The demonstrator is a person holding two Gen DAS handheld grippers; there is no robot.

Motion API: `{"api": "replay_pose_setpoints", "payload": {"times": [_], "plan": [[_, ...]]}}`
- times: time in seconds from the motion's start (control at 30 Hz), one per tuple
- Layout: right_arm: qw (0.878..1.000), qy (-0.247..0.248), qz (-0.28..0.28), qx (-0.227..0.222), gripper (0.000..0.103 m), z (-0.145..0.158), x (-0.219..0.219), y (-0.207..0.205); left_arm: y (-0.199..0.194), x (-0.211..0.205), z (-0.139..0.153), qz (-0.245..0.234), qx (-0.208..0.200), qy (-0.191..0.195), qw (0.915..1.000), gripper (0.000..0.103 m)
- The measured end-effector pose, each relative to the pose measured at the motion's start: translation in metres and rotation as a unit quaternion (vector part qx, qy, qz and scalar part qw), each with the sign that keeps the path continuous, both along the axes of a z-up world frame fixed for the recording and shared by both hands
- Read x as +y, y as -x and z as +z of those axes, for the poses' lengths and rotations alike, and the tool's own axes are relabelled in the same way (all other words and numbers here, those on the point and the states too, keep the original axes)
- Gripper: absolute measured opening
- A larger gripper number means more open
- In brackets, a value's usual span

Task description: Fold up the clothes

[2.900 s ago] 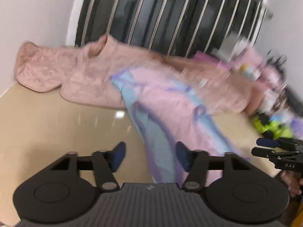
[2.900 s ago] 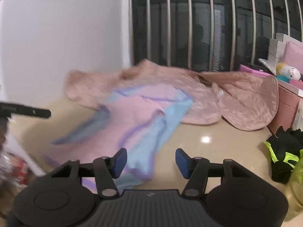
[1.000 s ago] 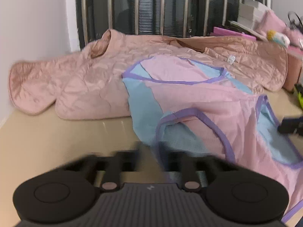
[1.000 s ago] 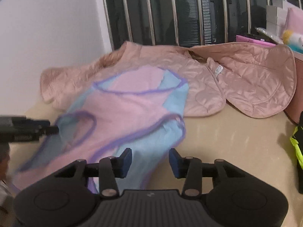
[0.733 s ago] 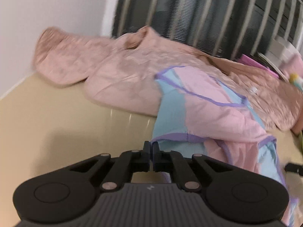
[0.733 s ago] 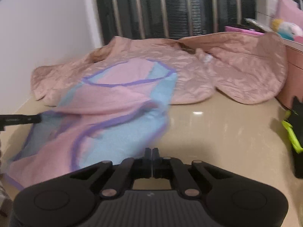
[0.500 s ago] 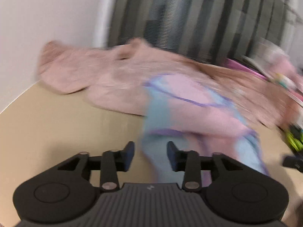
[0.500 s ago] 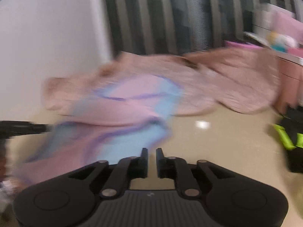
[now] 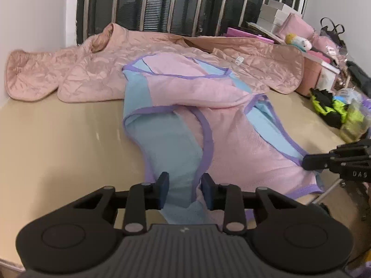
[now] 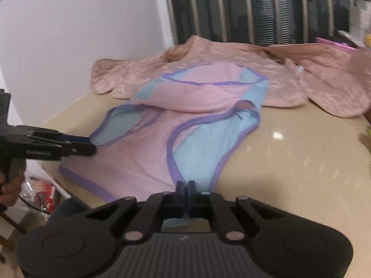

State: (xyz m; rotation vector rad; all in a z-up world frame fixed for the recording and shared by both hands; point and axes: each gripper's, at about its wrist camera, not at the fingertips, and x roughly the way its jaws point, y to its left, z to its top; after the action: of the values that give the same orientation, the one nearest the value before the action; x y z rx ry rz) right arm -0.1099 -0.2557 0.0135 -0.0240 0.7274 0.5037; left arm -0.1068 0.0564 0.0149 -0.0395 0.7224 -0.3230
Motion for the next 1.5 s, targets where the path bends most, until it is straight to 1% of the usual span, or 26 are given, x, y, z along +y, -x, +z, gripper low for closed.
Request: {"api": "replay_pose_setpoints", "payload": {"times": [0.07,0.1,0.13,0.17,0.23,0.27,0.3,0.37,0.4,0.43,0.47,0.57,0.67,0.73,0.83,0.93,0.97,1.03,1.07,1.1,1.13,1.23,1.33,1.4,1.43,1.5], "plan": [[1.000,-0.010,-0.006,-0.008,0.005,0.006,-0.002,0.006,0.004,-0.001,0.004,-0.010,0.003,0.015,0.9998,0.032],[1.000,-0.016,-0.009,-0.013,0.008,0.009,-0.002,0.009,0.005,-0.002,0.006,-0.019,0.001,0.020,0.9996,0.036],[1.000,-0.025,-0.005,-0.018,0.013,0.011,-0.001,0.007,0.005,-0.004,0.007,-0.027,-0.002,0.023,0.9994,0.037],[0.999,-0.036,0.001,-0.022,0.026,0.013,0.000,0.004,0.003,-0.007,0.007,-0.028,-0.001,0.019,0.9994,0.038],[0.998,-0.044,0.003,-0.035,0.037,0.013,0.007,-0.005,-0.003,-0.011,0.004,-0.021,0.009,0.003,0.9997,0.038],[0.999,-0.040,0.005,-0.036,0.036,0.011,0.012,-0.012,-0.006,-0.012,0.002,-0.018,0.013,-0.004,0.9997,0.034],[0.999,-0.034,0.009,-0.035,0.036,0.009,0.019,-0.019,-0.006,-0.012,0.002,-0.019,0.014,-0.001,0.9997,0.022],[0.999,-0.024,0.018,-0.033,0.033,0.003,0.030,-0.032,-0.007,-0.012,0.002,-0.020,0.014,0.004,0.9997,0.007],[0.999,-0.021,0.018,-0.026,0.031,-0.001,0.034,-0.038,-0.007,-0.012,0.002,-0.019,0.012,0.007,0.9997,0.005],[0.999,-0.016,0.013,-0.024,0.017,-0.003,0.037,-0.041,-0.005,-0.012,0.003,-0.022,0.007,0.006,0.9997,0.003],[1.000,-0.014,0.012,-0.024,0.002,-0.004,0.039,-0.042,-0.002,-0.013,0.005,-0.024,-0.001,0.005,0.9997,0.002],[1.000,-0.019,0.013,-0.021,0.001,0.001,0.041,-0.044,0.002,-0.015,0.013,-0.032,-0.023,0.012,0.9991,0.002],[0.998,-0.018,0.012,-0.050,0.001,0.016,0.040,-0.045,-0.005,-0.015,0.020,-0.022,-0.036,0.018,0.9989,0.001],[0.998,-0.017,0.008,-0.067,0.001,0.025,0.040,-0.050,-0.016,-0.013,0.023,-0.014,-0.037,0.022,0.9990,0.001],[0.997,-0.019,0.000,-0.073,0.001,0.027,0.041,-0.069,-0.030,-0.013,0.020,-0.008,-0.035,0.020,0.9992,0.002],[0.998,0.006,-0.012,-0.067,0.002,0.012,0.047,-0.088,-0.038,-0.013,0.009,0.009,-0.026,0.005,0.9996,0.017],[0.998,0.020,-0.020,-0.062,0.007,0.006,0.049,-0.092,-0.035,-0.012,0.008,0.011,-0.028,-0.003,0.9995,0.022],[0.998,0.011,-0.020,-0.065,0.010,0.008,0.042,-0.081,-0.021,-0.002,0.011,0.009,-0.044,0.000,0.9990,0.031],[0.998,0.004,-0.018,-0.067,0.017,0.010,0.038,-0.074,-0.012,0.004,0.014,0.005,-0.049,0.009,0.9988,0.041],[0.997,-0.003,-0.017,-0.070,0.023,0.011,0.034,-0.066,-0.004,0.009,0.016,0.007,-0.047,0.014,0.9988,0.046],[0.997,-0.008,-0.019,-0.078,0.034,0.015,0.028,-0.055,0.005,0.013,0.018,0.009,-0.046,0.019,0.9987,0.046],[0.994,-0.033,-0.027,-0.100,0.035,0.028,0.011,-0.015,0.026,0.016,0.018,0.001,-0.041,0.014,0.9991,0.046],[0.994,-0.057,-0.006,-0.088,0.033,0.027,0.008,0.016,0.038,0.008,0.014,-0.004,-0.040,-0.004,0.9992,0.046],[0.995,-0.039,0.011,-0.086,0.032,0.022,0.014,0.030,0.039,0.001,0.009,-0.006,-0.040,-0.010,0.9991,0.045],[0.996,-0.028,0.014,-0.079,0.029,0.017,0.017,0.032,0.039,-0.002,0.007,-0.006,-0.039,-0.016,0.9991,0.044],[0.998,-0.013,0.011,-0.059,0.016,0.006,0.021,0.032,0.038,-0.008,0.005,-0.010,-0.042,-0.027,0.9987,0.041]]}}
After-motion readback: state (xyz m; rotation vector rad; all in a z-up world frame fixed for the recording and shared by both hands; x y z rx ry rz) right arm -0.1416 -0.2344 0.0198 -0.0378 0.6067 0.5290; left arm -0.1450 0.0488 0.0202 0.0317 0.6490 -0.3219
